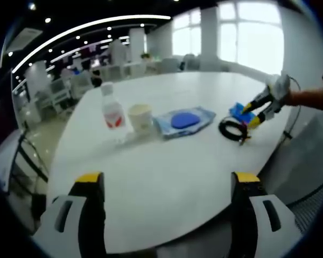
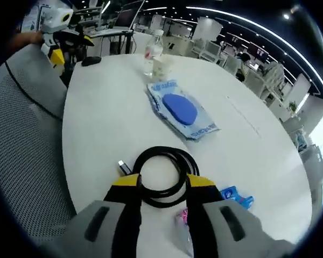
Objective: Arrange the tabletop items into an orderly group along one side of the table until the central work area is clear of visible clutter.
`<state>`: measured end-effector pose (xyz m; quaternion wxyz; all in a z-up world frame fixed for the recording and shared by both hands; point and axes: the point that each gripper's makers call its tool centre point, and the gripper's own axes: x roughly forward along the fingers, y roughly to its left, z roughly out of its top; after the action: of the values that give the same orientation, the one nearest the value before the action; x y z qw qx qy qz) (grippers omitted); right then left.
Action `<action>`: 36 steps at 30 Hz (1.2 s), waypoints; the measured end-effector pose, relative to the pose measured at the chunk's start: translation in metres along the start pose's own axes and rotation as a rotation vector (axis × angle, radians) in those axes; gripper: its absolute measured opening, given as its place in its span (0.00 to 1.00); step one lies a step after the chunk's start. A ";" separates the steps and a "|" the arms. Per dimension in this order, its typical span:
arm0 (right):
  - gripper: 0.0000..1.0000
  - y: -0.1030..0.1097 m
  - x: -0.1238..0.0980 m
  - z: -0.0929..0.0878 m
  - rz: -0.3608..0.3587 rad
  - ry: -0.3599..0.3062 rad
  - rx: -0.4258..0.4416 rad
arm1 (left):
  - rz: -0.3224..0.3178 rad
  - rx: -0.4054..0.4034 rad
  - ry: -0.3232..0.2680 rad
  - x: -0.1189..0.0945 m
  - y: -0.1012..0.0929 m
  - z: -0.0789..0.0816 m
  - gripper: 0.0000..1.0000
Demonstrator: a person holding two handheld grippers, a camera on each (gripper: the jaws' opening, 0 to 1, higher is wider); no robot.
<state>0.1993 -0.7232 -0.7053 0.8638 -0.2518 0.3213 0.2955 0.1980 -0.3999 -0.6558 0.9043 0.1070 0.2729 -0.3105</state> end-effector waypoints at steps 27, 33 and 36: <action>0.49 -0.083 -0.031 -0.063 -0.297 0.072 0.355 | -0.004 0.004 0.005 0.000 -0.001 0.000 0.94; 0.43 -0.089 -0.023 -0.083 -0.311 0.112 0.432 | -0.003 -0.004 -0.005 0.000 0.000 0.001 0.95; 0.37 -0.095 -0.019 -0.093 -0.319 0.142 0.478 | -0.005 0.000 -0.002 0.000 -0.001 0.000 0.95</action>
<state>0.2133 -0.8540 -0.7309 0.9094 -0.1085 0.3979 0.0534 0.1980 -0.4009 -0.6558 0.9038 0.1058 0.2722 -0.3128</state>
